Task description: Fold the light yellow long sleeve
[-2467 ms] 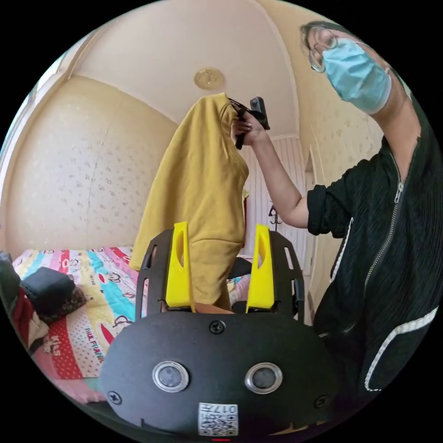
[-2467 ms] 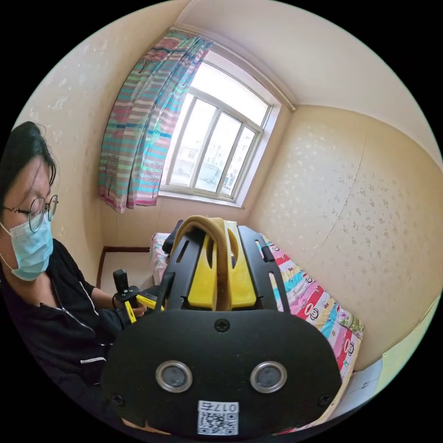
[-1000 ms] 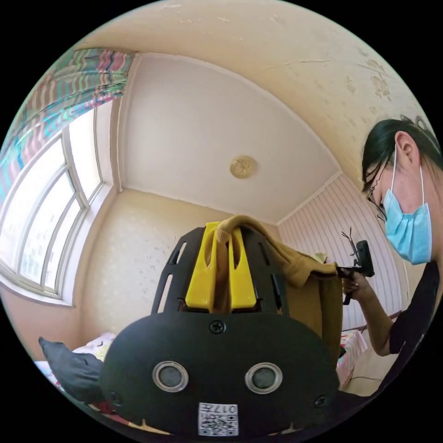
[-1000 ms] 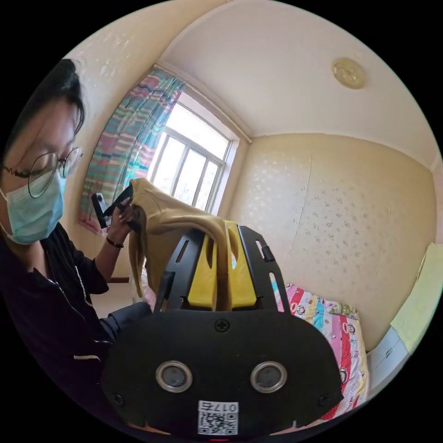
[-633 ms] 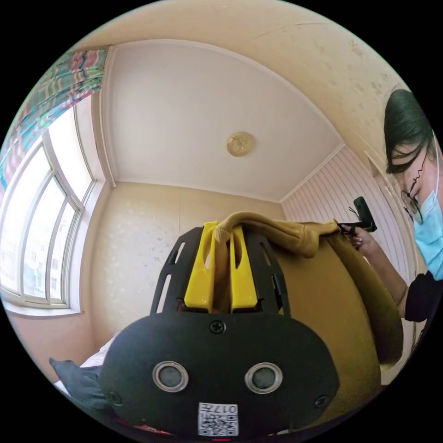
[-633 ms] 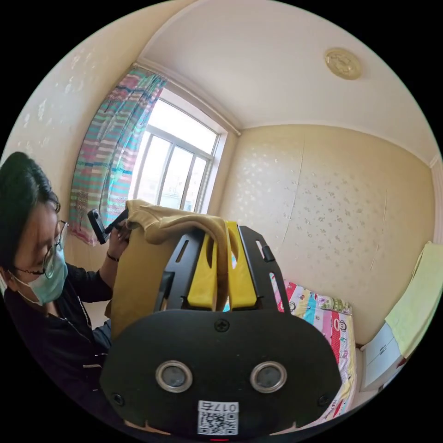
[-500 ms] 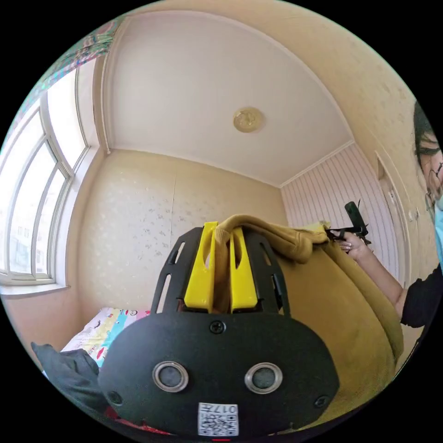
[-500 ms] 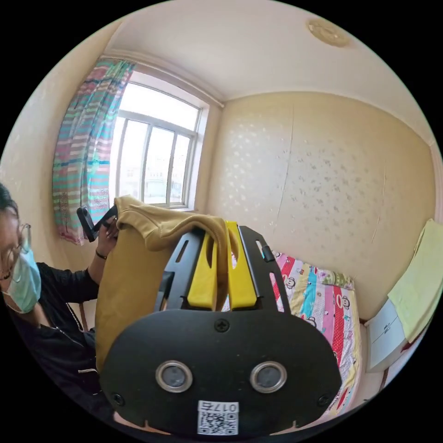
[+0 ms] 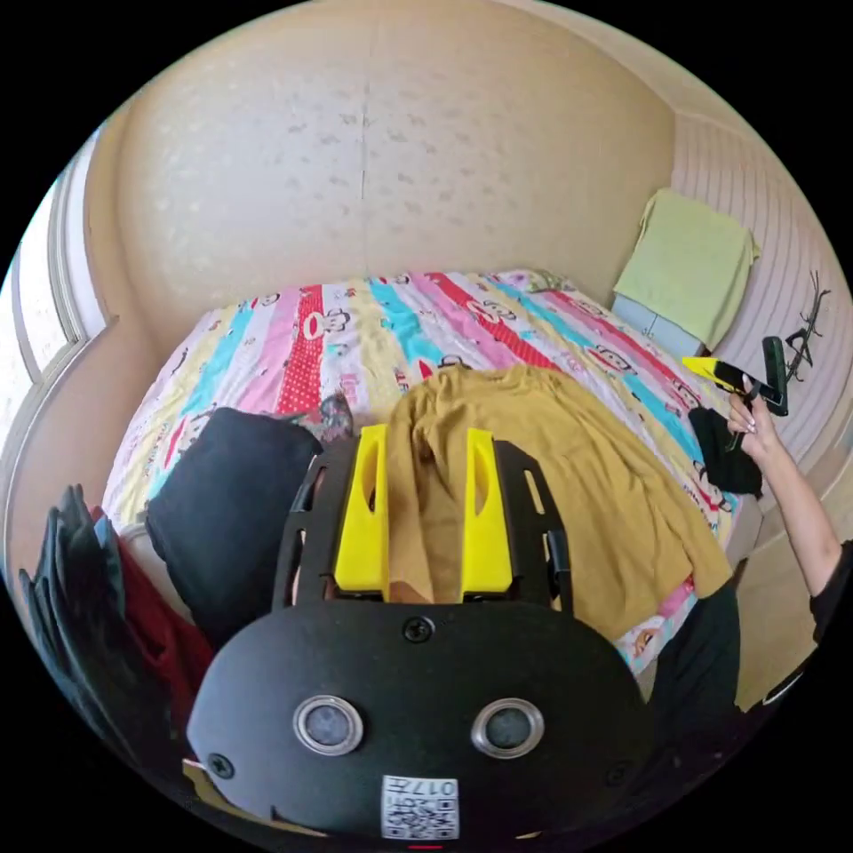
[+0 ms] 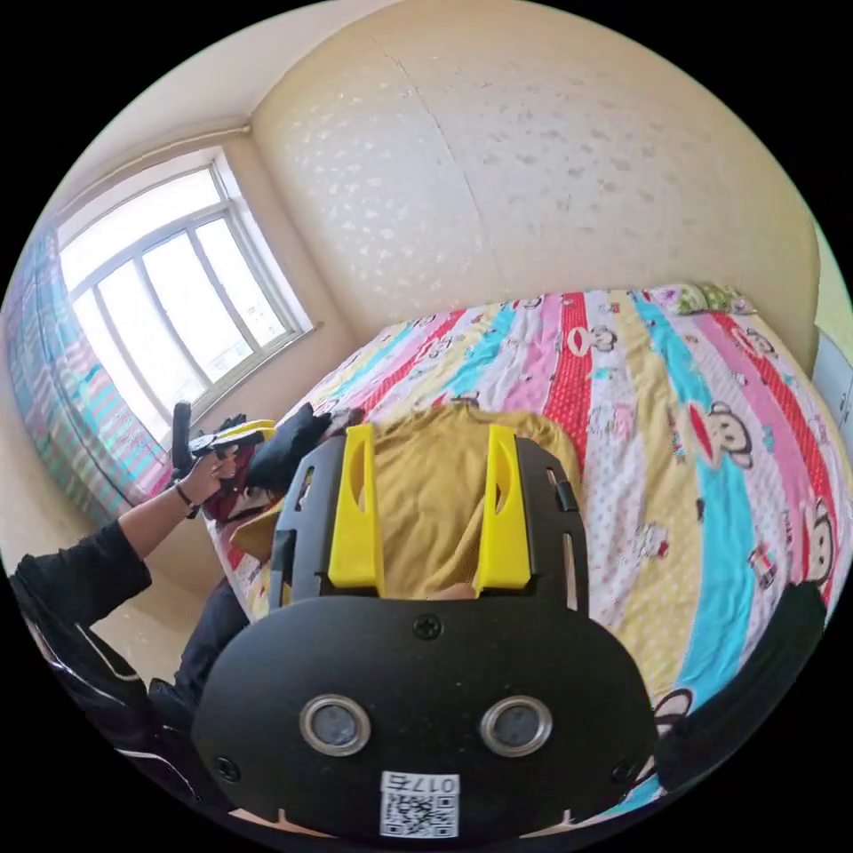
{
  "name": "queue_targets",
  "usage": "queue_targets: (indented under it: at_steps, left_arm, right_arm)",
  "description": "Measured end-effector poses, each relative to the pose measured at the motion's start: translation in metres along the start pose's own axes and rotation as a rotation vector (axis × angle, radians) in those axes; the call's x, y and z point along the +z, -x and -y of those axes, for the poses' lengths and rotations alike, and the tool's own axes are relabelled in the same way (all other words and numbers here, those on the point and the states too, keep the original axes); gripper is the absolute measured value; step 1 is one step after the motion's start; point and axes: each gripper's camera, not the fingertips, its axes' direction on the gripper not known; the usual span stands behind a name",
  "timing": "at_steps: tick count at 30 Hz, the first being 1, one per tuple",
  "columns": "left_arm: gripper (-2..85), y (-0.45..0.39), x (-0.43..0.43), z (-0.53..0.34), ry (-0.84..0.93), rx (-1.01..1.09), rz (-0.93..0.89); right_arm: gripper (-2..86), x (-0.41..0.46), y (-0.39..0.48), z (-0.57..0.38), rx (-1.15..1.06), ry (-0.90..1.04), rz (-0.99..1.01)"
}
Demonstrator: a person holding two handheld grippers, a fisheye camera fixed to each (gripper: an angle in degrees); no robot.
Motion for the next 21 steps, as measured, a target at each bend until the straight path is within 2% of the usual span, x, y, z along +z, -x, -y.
queue_targets:
  at_steps: [5, 7, 9, 12, 13, 15, 19, 21]
  left_arm:
    - [12.9, -0.058, 0.042, -0.115, 0.159, 0.172, -0.044]
    - [12.2, -0.067, 0.039, -0.135, 0.133, 0.17, 0.03]
    - [11.3, -0.072, 0.027, -0.143, 0.048, 0.183, 0.089]
    - [9.5, -0.085, 0.031, -0.135, 0.063, 0.257, 0.166]
    - [8.8, -0.091, 0.036, -0.131, 0.079, 0.284, 0.209]
    - [8.1, -0.094, 0.036, -0.125, 0.082, 0.304, 0.246]
    - [8.1, -0.069, 0.023, -0.11, 0.066, 0.25, 0.164]
    - [8.3, -0.055, 0.019, -0.101, 0.078, 0.221, 0.108]
  right_arm:
    - [17.2, 0.0, -0.011, -0.138, 0.149, 0.025, -0.078]
    - [17.5, -0.016, -0.004, -0.17, 0.175, 0.038, -0.18]
    - [18.1, -0.036, 0.004, -0.201, 0.207, 0.103, -0.398]
    - [16.7, -0.037, 0.0, -0.227, 0.202, 0.252, -0.472]
    - [15.7, -0.039, 0.002, -0.231, 0.18, 0.233, -0.483]
    - [7.9, -0.056, 0.004, -0.233, 0.143, 0.22, -0.485]
    - [3.1, -0.111, 0.007, -0.205, 0.1, 0.163, -0.621]
    - [3.0, -0.152, -0.005, -0.182, 0.066, 0.131, -0.789]
